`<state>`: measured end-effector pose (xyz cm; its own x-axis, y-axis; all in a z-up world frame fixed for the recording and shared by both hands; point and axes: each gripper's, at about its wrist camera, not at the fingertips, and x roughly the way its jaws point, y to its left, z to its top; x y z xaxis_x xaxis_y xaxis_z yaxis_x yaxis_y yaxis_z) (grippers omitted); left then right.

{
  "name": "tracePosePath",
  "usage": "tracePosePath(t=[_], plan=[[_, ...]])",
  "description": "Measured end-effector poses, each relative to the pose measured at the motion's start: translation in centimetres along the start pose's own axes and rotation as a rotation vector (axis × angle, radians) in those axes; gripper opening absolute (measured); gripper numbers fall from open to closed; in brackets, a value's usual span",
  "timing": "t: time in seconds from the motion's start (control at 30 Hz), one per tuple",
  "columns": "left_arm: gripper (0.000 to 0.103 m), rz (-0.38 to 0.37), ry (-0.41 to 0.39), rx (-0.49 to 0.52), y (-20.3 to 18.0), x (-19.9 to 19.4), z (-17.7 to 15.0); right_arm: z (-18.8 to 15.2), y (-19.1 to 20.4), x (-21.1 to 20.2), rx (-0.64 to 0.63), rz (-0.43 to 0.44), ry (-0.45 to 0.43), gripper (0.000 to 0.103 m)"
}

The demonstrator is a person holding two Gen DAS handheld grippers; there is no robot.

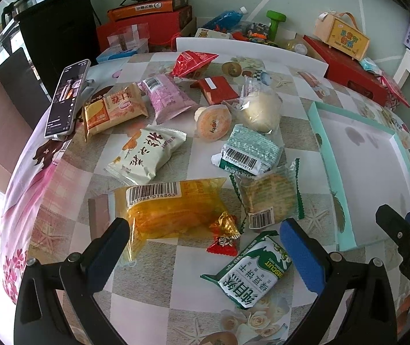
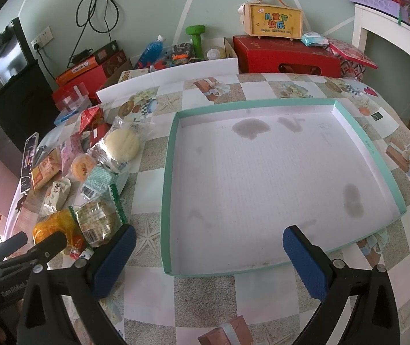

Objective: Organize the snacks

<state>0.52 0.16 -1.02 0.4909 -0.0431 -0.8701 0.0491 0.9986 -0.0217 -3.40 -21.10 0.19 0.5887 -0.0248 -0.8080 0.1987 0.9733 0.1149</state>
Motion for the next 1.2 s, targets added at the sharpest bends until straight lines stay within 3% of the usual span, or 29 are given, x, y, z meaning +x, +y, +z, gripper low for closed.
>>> tracePosePath(t=[1.2], plan=[[0.103, -0.006, 0.007, -0.038, 0.61, 0.18, 0.03, 0.06, -0.04, 0.05, 0.0, 0.001, 0.002, 0.103]])
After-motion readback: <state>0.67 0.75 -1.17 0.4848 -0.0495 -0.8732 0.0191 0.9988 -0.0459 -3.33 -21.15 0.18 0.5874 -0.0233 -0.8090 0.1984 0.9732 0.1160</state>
